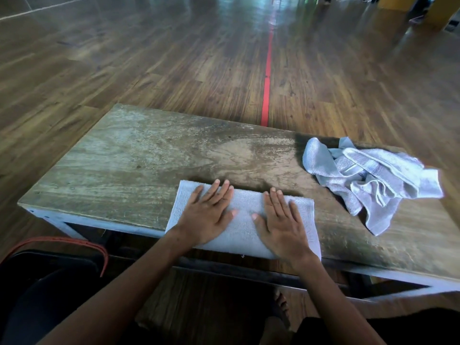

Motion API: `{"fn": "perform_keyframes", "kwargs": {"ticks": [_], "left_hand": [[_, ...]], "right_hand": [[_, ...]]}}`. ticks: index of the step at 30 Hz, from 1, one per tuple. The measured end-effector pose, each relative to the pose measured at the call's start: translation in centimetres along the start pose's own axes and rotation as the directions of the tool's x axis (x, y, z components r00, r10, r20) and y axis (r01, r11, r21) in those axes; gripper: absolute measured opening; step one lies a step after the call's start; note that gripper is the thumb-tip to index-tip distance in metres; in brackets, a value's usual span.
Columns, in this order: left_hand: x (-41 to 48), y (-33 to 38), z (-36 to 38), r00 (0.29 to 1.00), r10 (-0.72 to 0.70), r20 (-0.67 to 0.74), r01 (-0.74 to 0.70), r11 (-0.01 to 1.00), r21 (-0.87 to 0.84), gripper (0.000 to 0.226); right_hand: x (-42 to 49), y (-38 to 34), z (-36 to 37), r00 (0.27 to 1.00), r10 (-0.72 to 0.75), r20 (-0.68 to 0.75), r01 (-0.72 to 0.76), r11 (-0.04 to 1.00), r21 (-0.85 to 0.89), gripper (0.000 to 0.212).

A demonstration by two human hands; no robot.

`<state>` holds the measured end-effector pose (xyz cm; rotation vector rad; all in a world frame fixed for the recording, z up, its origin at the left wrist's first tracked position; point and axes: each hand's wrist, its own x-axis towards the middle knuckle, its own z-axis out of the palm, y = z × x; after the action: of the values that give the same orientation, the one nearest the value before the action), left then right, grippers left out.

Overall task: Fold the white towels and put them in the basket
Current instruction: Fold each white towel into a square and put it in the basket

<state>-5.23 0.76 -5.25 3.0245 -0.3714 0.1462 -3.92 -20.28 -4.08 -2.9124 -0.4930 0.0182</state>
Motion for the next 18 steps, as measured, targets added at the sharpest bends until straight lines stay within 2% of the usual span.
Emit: {"fn": "perform_keyframes", "kwargs": {"ticks": [4,10,14,18], "left_hand": [[0.5,-1.5,-0.2,0.998,-0.047,0.040,0.046,0.999,0.003,0.084],[1.9,-2.5,0.0,0.992,-0.122,-0.029,0.120,0.991,-0.058,0.087],[3.4,-3.7,-0.3,0.989,-0.145,-0.020,0.143,0.986,-0.084,0.103],[3.0,-5.9,-0.7,0.986,-0.169,-0.013,0.168,0.985,-0.046,0.096]], "right_hand": [[-0.3,2.3,0.0,0.996,0.076,-0.054,-0.078,0.996,-0.038,0.093],[2.2,3.2,-0.5,0.999,0.036,0.038,-0.035,0.999,-0.034,0.108],[4.2,4.4,-0.6,0.998,-0.009,0.067,0.011,1.000,-0.024,0.101],[3.7,5.6,-0.9,0.999,0.026,0.042,-0.025,0.999,-0.022,0.094]]}}
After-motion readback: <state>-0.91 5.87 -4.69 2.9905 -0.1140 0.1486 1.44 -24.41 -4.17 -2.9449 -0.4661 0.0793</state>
